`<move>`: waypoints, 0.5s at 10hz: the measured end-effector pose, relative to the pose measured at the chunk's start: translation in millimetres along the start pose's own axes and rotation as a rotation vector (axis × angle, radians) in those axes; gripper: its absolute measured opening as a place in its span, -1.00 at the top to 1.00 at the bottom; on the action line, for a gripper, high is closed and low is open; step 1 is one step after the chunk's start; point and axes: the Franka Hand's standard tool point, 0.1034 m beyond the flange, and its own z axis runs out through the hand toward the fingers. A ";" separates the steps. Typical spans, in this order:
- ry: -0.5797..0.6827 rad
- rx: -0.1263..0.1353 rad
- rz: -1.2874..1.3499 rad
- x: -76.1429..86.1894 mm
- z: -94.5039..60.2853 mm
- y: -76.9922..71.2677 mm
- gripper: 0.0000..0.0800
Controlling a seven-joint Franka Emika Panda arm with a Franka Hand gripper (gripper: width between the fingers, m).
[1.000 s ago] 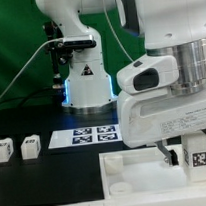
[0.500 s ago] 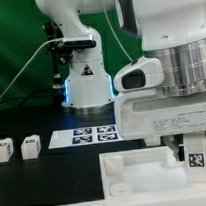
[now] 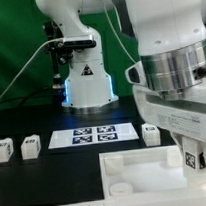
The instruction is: Assemble one leg
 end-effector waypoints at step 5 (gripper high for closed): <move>-0.009 0.015 0.133 -4.2 1.9 0.0 -0.30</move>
Offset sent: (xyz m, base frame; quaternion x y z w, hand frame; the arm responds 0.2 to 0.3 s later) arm 0.0000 0.0000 0.0000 0.0000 0.0000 -0.0899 0.9960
